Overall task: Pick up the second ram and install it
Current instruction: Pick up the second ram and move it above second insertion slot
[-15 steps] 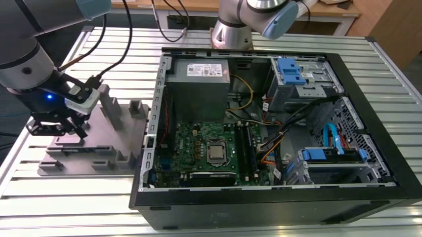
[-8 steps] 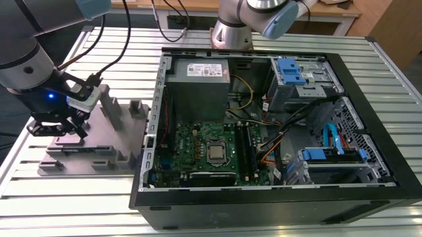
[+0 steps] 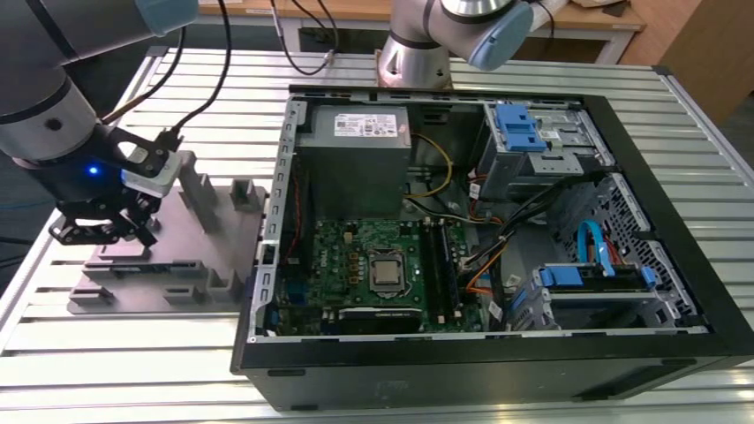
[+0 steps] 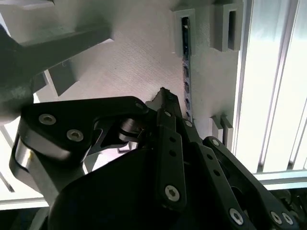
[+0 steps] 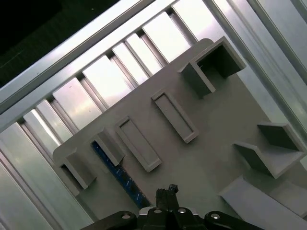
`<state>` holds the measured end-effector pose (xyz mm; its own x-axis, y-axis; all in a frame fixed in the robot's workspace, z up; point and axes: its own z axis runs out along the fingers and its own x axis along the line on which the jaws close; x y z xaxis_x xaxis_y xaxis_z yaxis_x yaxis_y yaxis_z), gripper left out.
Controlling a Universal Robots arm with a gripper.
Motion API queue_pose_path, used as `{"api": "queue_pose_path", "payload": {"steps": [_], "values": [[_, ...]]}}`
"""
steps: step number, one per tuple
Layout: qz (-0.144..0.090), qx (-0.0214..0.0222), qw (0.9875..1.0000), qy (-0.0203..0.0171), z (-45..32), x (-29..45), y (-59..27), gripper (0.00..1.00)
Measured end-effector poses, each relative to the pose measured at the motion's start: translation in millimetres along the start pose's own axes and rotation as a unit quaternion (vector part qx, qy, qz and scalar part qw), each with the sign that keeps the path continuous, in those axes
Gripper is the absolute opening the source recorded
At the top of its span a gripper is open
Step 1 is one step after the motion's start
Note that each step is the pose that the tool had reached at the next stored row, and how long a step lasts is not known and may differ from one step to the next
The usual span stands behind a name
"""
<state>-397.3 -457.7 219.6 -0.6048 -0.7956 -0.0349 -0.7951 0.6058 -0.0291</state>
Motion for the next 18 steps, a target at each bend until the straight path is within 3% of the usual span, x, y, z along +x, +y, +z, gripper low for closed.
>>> {"api": "queue_pose_path", "payload": {"steps": [9, 18], "values": [[-0.034, -0.0012, 0.9994, -0.0010, 0.0, 0.0, 0.0, 0.07], [-0.068, -0.0024, 0.9977, -0.0020, 0.0, 0.0, 0.0, 0.07]]}}
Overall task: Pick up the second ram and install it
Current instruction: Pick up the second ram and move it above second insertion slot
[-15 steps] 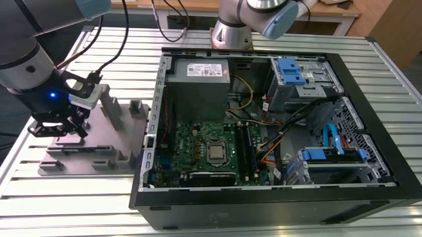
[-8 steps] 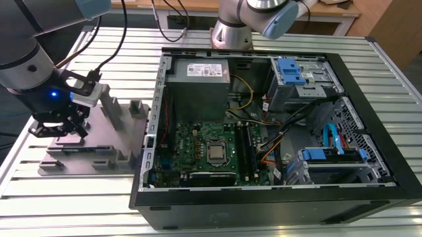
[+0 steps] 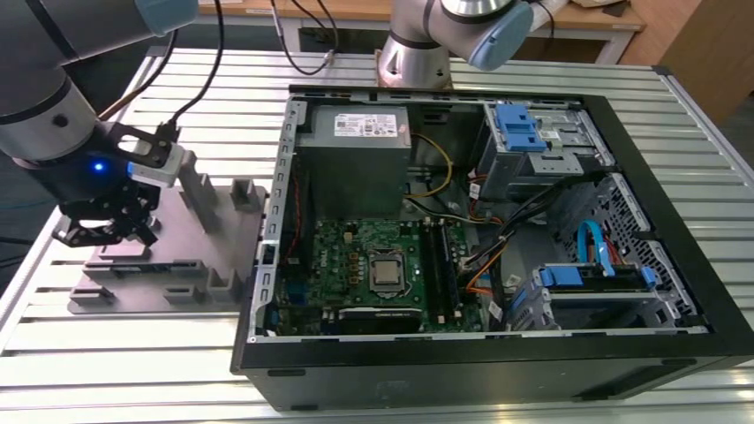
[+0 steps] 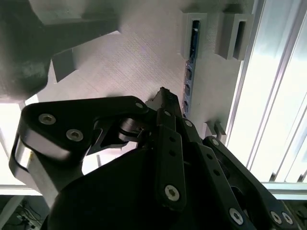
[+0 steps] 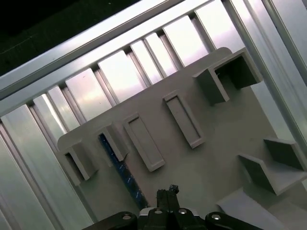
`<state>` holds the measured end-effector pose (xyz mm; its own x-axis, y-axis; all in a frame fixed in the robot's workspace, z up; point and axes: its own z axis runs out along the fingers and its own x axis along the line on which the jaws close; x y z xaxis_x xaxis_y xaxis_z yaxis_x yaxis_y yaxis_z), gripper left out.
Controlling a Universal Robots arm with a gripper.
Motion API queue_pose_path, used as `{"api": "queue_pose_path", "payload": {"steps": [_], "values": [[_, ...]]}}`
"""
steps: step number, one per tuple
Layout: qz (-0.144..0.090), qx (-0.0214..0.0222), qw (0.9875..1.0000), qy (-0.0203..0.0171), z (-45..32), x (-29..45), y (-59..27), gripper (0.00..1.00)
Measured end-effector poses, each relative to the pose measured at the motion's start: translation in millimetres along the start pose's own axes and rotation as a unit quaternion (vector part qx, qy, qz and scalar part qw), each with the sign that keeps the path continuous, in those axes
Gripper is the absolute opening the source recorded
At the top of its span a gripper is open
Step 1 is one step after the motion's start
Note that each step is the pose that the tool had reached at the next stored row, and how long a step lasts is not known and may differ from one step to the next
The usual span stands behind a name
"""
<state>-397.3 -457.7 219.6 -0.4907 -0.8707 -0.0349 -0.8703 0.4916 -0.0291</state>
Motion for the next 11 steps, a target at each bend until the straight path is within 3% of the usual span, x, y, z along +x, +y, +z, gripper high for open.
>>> {"api": "queue_pose_path", "payload": {"steps": [11], "values": [[-0.040, -0.0014, 0.9992, -0.0012, 0.0, 0.0, 0.0, 0.07]]}}
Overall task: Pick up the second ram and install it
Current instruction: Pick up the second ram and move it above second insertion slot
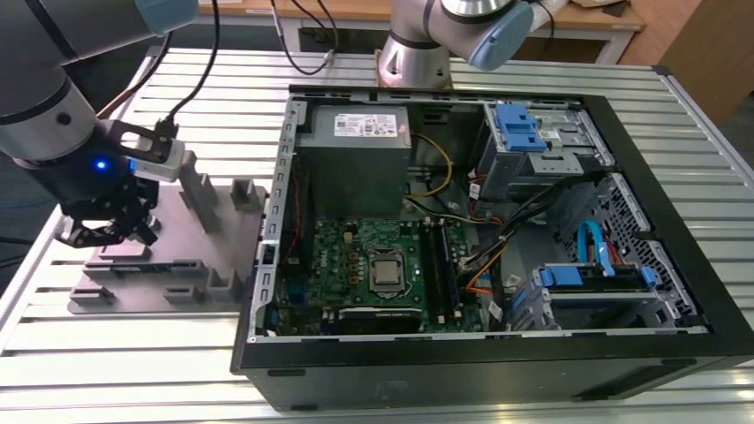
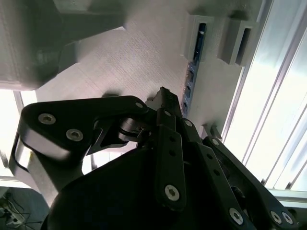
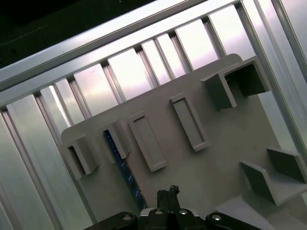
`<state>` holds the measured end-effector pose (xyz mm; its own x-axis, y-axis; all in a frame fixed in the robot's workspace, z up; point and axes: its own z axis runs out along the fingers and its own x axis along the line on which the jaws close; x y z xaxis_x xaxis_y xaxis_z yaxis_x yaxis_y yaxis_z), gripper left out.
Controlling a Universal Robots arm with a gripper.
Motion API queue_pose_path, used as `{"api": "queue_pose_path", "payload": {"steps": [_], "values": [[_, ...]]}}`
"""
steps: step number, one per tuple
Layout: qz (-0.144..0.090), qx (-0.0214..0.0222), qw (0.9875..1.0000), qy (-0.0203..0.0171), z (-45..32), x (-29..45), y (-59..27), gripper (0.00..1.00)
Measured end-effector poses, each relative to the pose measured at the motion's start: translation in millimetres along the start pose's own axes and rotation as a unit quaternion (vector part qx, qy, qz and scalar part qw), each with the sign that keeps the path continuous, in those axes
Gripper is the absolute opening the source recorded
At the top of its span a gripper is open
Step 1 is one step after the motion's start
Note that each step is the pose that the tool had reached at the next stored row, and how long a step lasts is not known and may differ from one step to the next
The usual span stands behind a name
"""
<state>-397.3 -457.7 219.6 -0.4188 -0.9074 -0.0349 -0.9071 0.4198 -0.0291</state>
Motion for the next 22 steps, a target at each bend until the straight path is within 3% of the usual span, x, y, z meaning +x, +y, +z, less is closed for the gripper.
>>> {"api": "queue_pose_path", "payload": {"steps": [11, 22], "values": [[-0.036, -0.0013, 0.9994, -0.0010, 0.0, 0.0, 0.0, 0.07], [-0.071, -0.0025, 0.9975, -0.0021, 0.0, 0.0, 0.0, 0.07]]}}
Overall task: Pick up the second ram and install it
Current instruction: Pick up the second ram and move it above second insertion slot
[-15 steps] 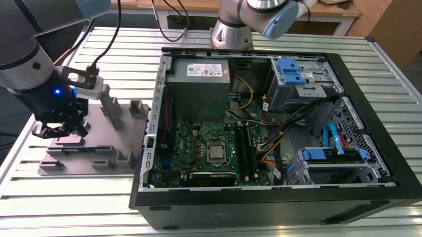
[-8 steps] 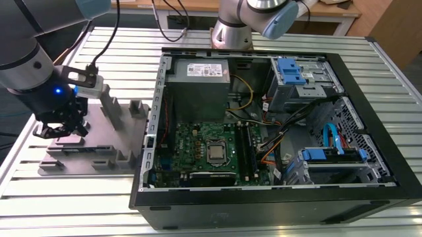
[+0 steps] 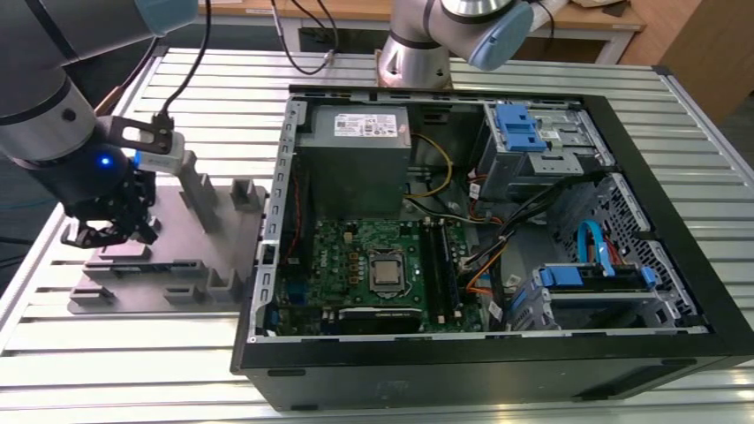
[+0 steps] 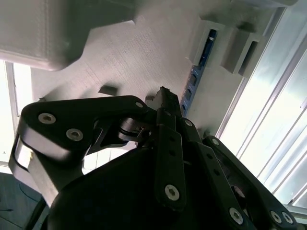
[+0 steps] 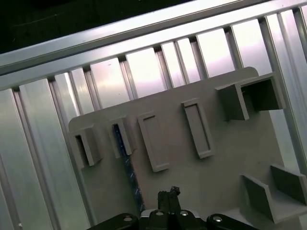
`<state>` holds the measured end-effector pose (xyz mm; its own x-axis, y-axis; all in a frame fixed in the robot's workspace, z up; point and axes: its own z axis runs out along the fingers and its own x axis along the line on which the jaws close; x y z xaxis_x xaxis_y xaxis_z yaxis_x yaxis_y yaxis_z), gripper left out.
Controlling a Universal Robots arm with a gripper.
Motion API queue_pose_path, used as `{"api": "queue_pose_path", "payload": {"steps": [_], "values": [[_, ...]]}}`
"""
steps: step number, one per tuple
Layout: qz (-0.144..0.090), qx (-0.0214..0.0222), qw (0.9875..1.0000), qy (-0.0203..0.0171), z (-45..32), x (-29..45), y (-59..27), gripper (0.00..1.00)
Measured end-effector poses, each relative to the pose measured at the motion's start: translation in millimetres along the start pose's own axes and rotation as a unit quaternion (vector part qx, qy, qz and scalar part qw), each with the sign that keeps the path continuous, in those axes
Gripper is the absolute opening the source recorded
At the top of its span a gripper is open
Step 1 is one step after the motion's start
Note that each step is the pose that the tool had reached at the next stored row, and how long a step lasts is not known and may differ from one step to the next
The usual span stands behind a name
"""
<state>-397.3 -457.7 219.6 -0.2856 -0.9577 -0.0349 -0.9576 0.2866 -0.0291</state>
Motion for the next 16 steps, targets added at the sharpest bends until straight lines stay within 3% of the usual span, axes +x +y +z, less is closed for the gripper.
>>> {"api": "queue_pose_path", "payload": {"steps": [8, 16], "values": [[-0.026, -0.0009, 0.9997, -0.0008, 0.0, 0.0, 0.0, 0.07], [-0.054, -0.0019, 0.9985, -0.0016, 0.0, 0.0, 0.0, 0.07]]}}
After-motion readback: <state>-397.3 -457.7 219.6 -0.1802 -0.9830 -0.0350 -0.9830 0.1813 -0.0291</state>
